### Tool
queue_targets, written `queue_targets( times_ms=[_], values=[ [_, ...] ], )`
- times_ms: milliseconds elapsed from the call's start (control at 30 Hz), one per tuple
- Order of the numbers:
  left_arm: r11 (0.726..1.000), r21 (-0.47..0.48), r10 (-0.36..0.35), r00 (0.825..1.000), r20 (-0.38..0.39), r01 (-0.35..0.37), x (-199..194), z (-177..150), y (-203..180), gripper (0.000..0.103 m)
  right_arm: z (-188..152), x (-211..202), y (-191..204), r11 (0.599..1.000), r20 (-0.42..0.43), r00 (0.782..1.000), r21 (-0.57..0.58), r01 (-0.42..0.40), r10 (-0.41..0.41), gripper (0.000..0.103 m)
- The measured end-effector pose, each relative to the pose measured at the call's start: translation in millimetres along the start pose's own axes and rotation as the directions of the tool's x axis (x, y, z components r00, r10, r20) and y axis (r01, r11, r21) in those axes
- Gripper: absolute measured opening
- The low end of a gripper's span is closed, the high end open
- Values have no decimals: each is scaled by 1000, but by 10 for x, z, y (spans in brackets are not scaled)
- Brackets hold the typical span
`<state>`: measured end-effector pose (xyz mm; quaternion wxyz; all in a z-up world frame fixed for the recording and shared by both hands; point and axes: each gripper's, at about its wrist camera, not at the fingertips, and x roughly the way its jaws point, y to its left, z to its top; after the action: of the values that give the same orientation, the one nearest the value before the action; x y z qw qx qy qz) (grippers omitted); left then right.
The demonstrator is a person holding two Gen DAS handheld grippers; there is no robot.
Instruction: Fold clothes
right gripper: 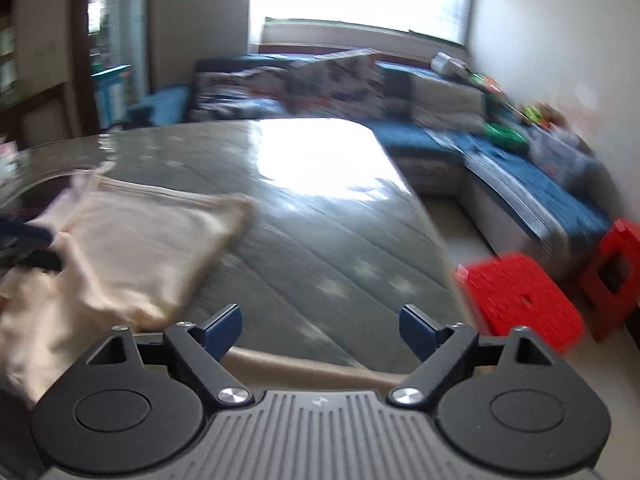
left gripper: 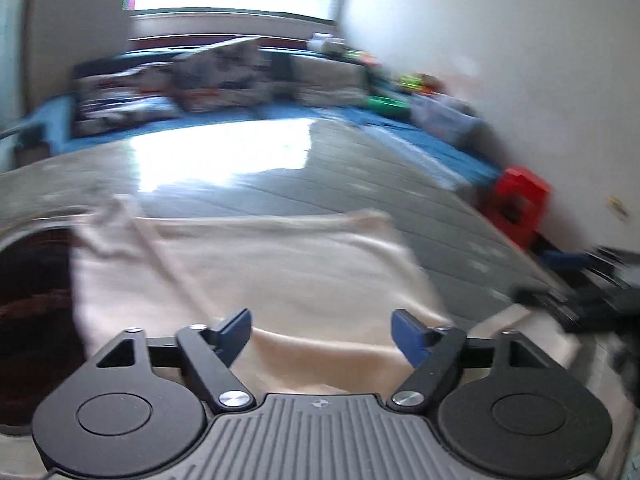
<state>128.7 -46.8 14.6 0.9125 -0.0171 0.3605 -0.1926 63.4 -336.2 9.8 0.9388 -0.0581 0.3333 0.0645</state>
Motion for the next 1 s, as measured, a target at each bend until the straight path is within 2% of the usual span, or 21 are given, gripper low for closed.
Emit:
queue_targets(
  times_ms=[133, 267, 533, 633, 700, 767, 900, 933, 1000],
  values=[
    [988, -60, 144, 989, -20, -144, 146, 200, 403, 88, 208, 81, 376, 992, 28, 995, -84, -91, 93, 96],
    [973, -92, 206, 977, -52, -211, 327, 364, 728, 88, 359, 168, 793, 968, 33, 978, -153, -199, 206, 100],
    [954, -130, 262, 962, -80, -270, 817, 736, 1059, 87, 428, 265, 1281, 912, 11, 932, -208, -352, 362, 103],
    [946, -164, 265, 958, -113, -281, 1032, 847, 1198, 83, 432, 275, 1363, 894, 5, 914, -207, -396, 406, 103],
    [935, -197, 270, 952, -140, -294, 1171, 890, 1313, 73, 426, 286, 1396, 884, 1, 903, -208, -420, 429, 103],
    [925, -226, 273, 948, -163, -305, 1278, 912, 1408, 72, 418, 300, 1428, 872, -5, 892, -210, -443, 452, 103],
    [922, -189, 308, 937, -167, -337, 1352, 955, 1410, 72, 410, 363, 1477, 852, -25, 876, -223, -474, 481, 103],
    [923, -175, 315, 935, -163, -342, 1342, 956, 1396, 70, 404, 353, 1491, 848, -28, 873, -225, -481, 488, 103],
    [923, -143, 337, 930, -147, -357, 1319, 949, 1374, 56, 403, 339, 1532, 835, -34, 861, -226, -501, 507, 97]
  ],
)
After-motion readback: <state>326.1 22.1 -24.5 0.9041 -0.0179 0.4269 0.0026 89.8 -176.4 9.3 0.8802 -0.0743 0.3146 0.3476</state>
